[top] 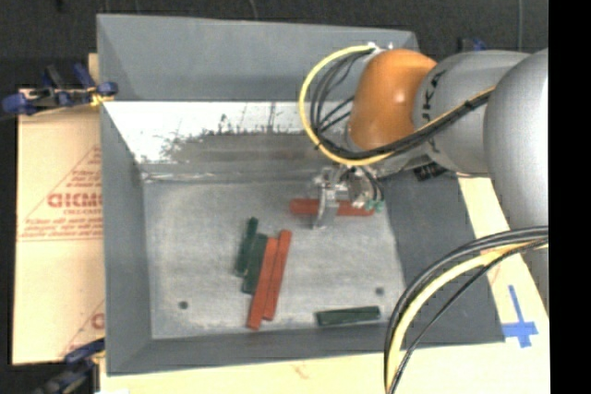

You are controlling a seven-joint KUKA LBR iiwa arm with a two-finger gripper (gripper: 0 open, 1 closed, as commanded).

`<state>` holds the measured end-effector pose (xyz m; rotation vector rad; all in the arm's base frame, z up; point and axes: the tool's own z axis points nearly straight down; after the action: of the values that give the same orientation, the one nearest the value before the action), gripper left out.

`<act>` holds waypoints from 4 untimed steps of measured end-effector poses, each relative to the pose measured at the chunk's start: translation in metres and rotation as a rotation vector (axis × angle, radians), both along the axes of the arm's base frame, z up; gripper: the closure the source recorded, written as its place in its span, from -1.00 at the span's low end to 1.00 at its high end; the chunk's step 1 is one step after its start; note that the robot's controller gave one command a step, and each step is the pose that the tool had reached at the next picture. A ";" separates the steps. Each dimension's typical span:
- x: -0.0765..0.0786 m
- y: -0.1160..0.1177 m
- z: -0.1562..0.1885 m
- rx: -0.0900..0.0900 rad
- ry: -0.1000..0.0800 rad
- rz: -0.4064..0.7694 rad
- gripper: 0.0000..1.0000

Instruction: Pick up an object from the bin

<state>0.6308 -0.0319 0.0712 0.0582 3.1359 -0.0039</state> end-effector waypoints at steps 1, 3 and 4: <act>0.000 0.000 0.000 0.000 0.000 0.000 1.00; -0.015 -0.005 0.111 0.000 0.001 0.017 1.00; -0.012 -0.004 0.161 0.000 0.006 0.031 1.00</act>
Offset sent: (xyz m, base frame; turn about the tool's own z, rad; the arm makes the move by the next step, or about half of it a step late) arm -0.0158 -0.0025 0.1095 -0.0196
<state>0.6184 -0.0363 0.2325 0.0097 3.1424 -0.0034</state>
